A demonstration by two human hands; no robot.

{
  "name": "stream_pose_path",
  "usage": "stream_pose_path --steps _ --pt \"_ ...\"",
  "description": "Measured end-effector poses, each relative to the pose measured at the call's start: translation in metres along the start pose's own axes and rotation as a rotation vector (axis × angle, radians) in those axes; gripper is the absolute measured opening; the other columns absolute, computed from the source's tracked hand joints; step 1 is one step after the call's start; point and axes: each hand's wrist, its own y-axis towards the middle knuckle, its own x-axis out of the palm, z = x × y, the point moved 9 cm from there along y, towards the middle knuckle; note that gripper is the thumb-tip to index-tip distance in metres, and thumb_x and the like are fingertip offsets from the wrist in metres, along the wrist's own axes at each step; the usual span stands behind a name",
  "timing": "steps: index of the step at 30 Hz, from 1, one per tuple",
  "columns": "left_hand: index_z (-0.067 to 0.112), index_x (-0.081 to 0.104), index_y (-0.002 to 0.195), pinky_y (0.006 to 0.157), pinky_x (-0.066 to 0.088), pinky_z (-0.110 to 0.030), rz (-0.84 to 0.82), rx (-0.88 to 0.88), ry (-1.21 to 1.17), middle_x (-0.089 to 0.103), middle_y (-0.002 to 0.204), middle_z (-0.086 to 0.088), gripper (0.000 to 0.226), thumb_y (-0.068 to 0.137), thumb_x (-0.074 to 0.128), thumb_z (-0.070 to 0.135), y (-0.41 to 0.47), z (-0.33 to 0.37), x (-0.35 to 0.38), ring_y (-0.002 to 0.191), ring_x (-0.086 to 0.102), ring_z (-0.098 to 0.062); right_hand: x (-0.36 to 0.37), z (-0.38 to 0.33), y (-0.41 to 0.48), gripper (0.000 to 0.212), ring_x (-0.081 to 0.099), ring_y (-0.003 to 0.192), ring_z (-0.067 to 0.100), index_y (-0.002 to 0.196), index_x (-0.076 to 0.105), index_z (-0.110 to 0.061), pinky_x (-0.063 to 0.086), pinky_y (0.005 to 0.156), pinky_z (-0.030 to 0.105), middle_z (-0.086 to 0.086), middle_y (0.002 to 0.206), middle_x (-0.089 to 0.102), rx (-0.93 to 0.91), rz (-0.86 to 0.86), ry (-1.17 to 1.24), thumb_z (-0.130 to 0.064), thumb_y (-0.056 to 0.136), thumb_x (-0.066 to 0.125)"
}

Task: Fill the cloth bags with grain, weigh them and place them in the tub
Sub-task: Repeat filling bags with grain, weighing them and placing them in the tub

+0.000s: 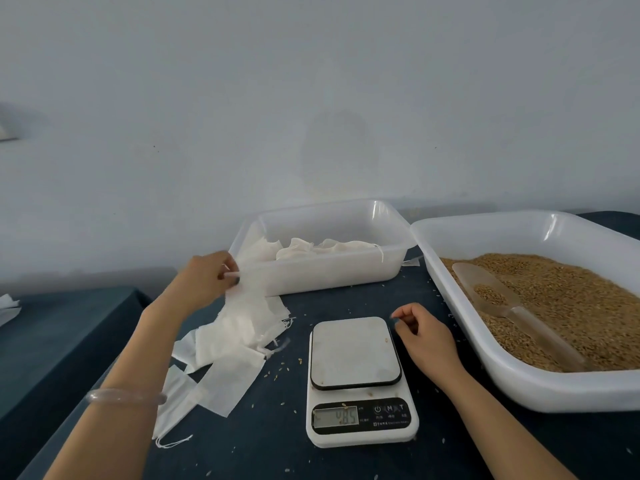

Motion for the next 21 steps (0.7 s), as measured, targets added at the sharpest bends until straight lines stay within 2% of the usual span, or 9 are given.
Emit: stream_pose_path --steps 4,7,9,11,12,14,16,19,21 --pt "0.014 0.072 0.096 0.068 0.058 -0.023 -0.114 0.028 -0.619 0.076 0.084 -0.007 0.008 0.090 0.071 0.010 -0.017 0.052 0.022 0.073 0.072 -0.016 -0.001 -0.002 0.001 0.016 0.059 0.083 0.000 0.093 0.058 -0.035 0.040 0.064 0.015 -0.016 0.090 0.063 -0.011 0.008 0.041 -0.019 0.094 0.059" --pt "0.013 0.074 0.091 0.065 0.057 -0.018 -0.018 0.013 -0.728 0.076 0.081 -0.007 0.003 0.088 0.074 0.013 -0.023 0.083 0.039 0.066 0.072 -0.013 -0.004 -0.008 0.000 0.011 0.061 0.085 0.001 0.093 0.060 -0.032 0.043 0.069 0.017 -0.014 0.090 0.065 -0.035 0.033 0.128 -0.021 0.093 0.063" --pt "0.021 0.072 0.082 0.064 0.055 -0.019 0.121 0.022 -0.611 0.075 0.073 0.002 0.007 0.087 0.074 0.017 -0.030 0.099 0.050 0.063 0.071 -0.013 -0.008 -0.016 -0.002 0.006 0.060 0.082 -0.001 0.090 0.062 -0.033 0.044 0.069 0.017 -0.014 0.086 0.066 -0.080 0.053 0.142 -0.028 0.091 0.065" --pt "0.023 0.071 0.082 0.066 0.055 -0.029 0.276 0.094 -0.428 0.072 0.070 0.007 0.007 0.089 0.071 0.022 -0.042 0.120 0.058 0.067 0.069 -0.015 -0.011 -0.027 -0.005 0.003 0.060 0.082 0.000 0.088 0.065 -0.035 0.045 0.070 0.015 -0.015 0.084 0.066 -0.150 0.059 0.146 -0.034 0.090 0.066" --pt "0.022 0.071 0.084 0.064 0.055 -0.033 0.370 0.176 -0.316 0.070 0.069 0.006 0.006 0.090 0.069 0.023 -0.052 0.133 0.060 0.066 0.068 -0.017 -0.012 -0.032 -0.007 0.002 0.059 0.084 -0.001 0.087 0.067 -0.037 0.043 0.071 0.013 -0.016 0.084 0.067 -0.189 0.062 0.144 -0.035 0.089 0.067" --pt "0.018 0.072 0.086 0.051 0.053 -0.035 0.587 0.455 -0.077 0.068 0.066 0.003 0.003 0.086 0.073 0.016 -0.078 0.163 0.060 0.058 0.065 -0.020 -0.015 -0.043 -0.011 0.005 0.057 0.091 -0.001 0.086 0.071 -0.040 0.041 0.075 0.010 -0.020 0.088 0.069 -0.274 0.074 0.130 -0.038 0.087 0.066" --pt "0.018 0.075 0.088 0.049 0.052 -0.031 0.740 0.745 0.120 0.071 0.073 0.005 0.015 0.078 0.078 0.008 -0.104 0.186 0.066 0.061 0.066 -0.017 -0.010 -0.051 -0.014 0.015 0.055 0.095 -0.002 0.091 0.075 -0.038 0.039 0.078 0.010 -0.022 0.090 0.069 -0.319 0.041 0.139 -0.046 0.086 0.063" --pt "0.019 0.076 0.095 0.063 0.054 -0.027 0.762 0.988 0.193 0.074 0.097 0.006 0.016 0.086 0.073 0.007 -0.126 0.197 0.072 0.086 0.071 -0.011 -0.002 -0.051 -0.015 0.040 0.057 0.087 0.000 0.090 0.077 -0.026 0.041 0.073 0.012 -0.013 0.082 0.068 -0.287 -0.002 0.246 -0.058 0.081 0.055" --pt "0.019 0.076 0.098 0.067 0.055 -0.027 0.731 1.042 0.182 0.074 0.103 0.006 0.017 0.088 0.071 0.007 -0.128 0.196 0.077 0.094 0.070 -0.011 -0.001 -0.048 -0.013 0.041 0.059 0.076 0.009 0.086 0.074 -0.014 0.045 0.069 0.023 -0.001 0.077 0.067 -0.243 -0.006 0.328 -0.050 0.086 0.055"
